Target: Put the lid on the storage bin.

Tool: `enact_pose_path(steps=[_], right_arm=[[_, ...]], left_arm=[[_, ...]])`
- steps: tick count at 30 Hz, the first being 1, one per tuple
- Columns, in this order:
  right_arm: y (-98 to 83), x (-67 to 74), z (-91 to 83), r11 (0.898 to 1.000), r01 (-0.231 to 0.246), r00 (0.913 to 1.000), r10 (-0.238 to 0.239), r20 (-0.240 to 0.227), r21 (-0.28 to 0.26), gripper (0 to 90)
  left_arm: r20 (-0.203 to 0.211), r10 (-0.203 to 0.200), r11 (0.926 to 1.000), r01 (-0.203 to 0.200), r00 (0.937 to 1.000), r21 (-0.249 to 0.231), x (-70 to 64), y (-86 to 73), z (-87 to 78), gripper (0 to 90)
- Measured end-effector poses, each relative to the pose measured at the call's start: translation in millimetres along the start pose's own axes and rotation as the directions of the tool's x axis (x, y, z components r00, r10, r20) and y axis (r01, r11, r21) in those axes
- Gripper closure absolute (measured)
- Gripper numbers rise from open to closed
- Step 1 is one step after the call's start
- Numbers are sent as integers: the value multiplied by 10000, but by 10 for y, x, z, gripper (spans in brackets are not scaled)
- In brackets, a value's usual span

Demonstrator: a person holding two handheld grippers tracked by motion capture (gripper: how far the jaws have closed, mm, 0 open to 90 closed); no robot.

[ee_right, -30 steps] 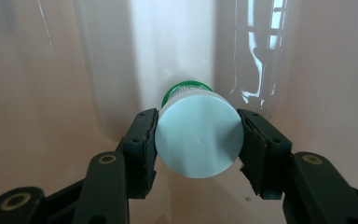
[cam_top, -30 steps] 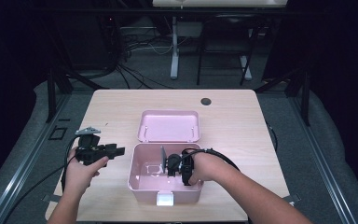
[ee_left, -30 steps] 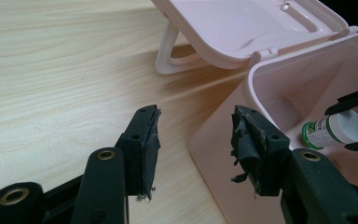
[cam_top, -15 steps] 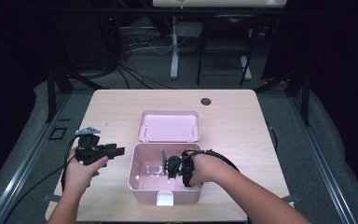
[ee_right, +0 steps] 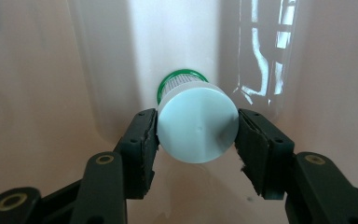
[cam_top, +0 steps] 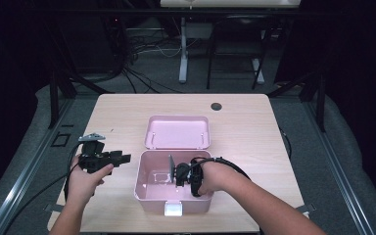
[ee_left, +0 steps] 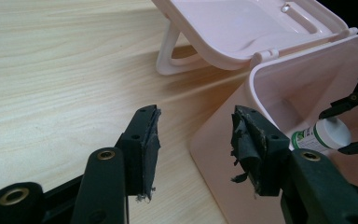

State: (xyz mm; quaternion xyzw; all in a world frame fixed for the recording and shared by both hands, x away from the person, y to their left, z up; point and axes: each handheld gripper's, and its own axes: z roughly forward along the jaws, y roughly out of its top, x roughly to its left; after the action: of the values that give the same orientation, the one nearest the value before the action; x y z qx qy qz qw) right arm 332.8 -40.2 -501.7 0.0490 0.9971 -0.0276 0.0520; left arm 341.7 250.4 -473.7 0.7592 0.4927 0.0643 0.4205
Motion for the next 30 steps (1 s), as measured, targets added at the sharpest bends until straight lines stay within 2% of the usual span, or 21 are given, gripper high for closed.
enact_pose_path(steps=[9, 18, 24, 30], right_arm=[[-21, -13, -80, 9993, -174, 9998, 174, -12, -332, 484], [-47, -25, -248, 9976, -264, 9993, 281, 248, -640, 483], [-70, -29, -308, 9951, -544, 9981, 566, 236, -828, 482], [-102, -37, -396, 9854, -1015, 9939, 1064, 292, -1370, 487]], left_arm=[[-14, -7, 10000, 7, 10000, -20, -6, 5, -3, 511], [-80, 120, 9999, -120, 9999, -10, -31, 11, -9, 514], [-50, 209, 9998, -209, 9998, 37, -55, 14, -12, 517], [50, 358, 9993, -359, 9993, 59, -112, 20, -6, 528]])
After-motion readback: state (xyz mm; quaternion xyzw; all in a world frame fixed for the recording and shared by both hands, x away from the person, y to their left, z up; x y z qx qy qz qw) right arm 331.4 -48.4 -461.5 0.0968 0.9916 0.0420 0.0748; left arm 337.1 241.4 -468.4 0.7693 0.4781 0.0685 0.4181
